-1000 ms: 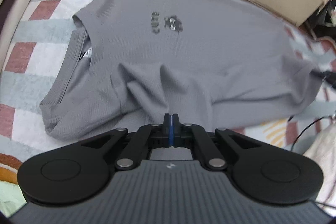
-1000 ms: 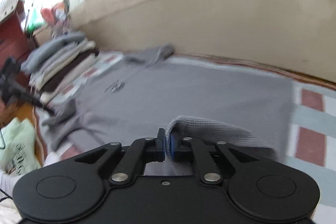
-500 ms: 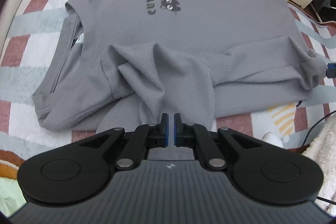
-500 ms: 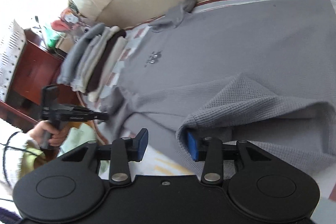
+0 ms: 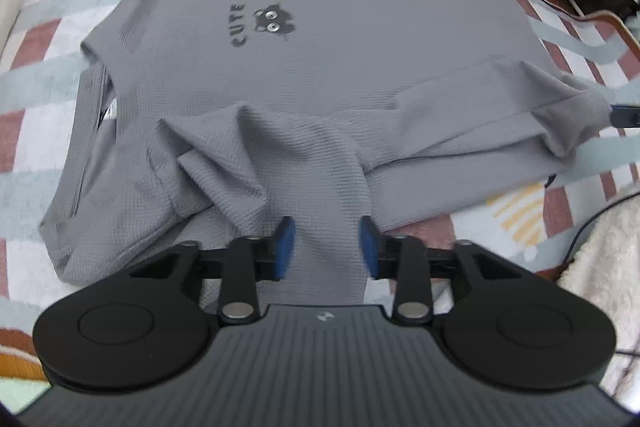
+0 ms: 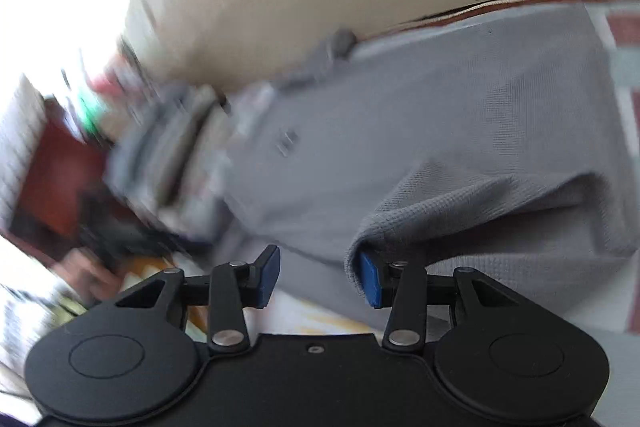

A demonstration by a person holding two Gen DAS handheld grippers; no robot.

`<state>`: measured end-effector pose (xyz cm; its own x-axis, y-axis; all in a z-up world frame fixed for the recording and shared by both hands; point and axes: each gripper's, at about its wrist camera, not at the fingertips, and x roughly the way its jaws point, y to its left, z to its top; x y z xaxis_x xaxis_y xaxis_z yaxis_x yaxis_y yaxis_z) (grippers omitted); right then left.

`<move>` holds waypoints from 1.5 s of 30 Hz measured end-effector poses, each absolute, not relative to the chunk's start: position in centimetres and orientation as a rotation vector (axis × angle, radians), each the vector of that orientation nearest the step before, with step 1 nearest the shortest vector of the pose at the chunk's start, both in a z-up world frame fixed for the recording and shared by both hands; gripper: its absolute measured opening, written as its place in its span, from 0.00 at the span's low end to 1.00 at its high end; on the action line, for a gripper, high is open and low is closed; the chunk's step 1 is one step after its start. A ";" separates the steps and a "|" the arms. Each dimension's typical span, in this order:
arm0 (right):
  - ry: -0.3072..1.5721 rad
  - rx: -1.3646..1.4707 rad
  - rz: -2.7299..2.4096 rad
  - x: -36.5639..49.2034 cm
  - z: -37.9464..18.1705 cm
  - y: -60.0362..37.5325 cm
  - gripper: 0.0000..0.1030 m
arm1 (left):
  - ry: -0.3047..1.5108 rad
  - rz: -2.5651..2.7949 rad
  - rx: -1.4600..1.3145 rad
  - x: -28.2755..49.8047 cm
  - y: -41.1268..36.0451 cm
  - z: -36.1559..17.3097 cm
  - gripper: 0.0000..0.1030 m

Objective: Fold clothes

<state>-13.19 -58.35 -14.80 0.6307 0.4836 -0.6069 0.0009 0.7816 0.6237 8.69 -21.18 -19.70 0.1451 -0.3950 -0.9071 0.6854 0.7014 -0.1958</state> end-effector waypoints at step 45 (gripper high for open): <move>0.986 0.319 0.038 -11.0 -12.3 -53.2 0.12 | 1.262 -1.365 -0.662 9.4 -36.7 -23.6 0.03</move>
